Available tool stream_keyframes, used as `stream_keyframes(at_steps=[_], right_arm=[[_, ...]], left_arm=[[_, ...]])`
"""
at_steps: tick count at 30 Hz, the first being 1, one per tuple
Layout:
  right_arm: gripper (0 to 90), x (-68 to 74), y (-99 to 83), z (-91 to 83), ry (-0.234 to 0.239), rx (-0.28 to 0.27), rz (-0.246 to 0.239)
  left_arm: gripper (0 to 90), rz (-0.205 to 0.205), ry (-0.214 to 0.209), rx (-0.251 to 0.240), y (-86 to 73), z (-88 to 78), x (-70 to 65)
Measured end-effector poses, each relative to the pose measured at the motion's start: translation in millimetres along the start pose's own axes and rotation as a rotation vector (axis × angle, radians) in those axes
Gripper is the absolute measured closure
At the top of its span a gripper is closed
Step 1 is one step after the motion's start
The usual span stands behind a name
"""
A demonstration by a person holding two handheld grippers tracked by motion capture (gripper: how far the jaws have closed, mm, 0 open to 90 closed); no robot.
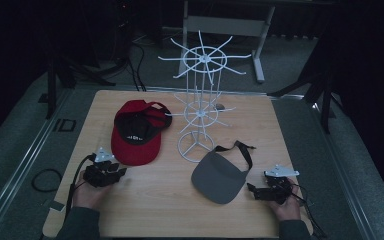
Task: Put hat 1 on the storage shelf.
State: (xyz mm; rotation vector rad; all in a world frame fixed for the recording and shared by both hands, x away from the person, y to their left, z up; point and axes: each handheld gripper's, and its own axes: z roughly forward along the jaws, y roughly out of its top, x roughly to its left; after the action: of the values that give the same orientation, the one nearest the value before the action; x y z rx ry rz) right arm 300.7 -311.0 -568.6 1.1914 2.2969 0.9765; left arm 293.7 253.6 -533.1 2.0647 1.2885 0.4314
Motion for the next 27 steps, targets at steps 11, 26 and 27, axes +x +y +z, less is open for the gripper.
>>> stream_keyframes(at_steps=[11, 26, 27], right_arm=[[13.1, 0.0, 0.0, 0.0, 0.0, 0.0, 0.0], [13.1, 0.0, 0.0, 0.0, 0.0, 0.0, 0.001], [13.1, 0.0, 0.0, 0.0, 0.0, 0.0, 0.0]], left_arm=[[59.6, -0.018, 0.028, -0.033, 18.1, -15.1, 24.5], [62.7, -0.062, -0.002, -0.014, 42.3, 0.1, 46.1], [63.3, -0.068, -0.004, -0.011, 42.2, 1.3, 47.0]])
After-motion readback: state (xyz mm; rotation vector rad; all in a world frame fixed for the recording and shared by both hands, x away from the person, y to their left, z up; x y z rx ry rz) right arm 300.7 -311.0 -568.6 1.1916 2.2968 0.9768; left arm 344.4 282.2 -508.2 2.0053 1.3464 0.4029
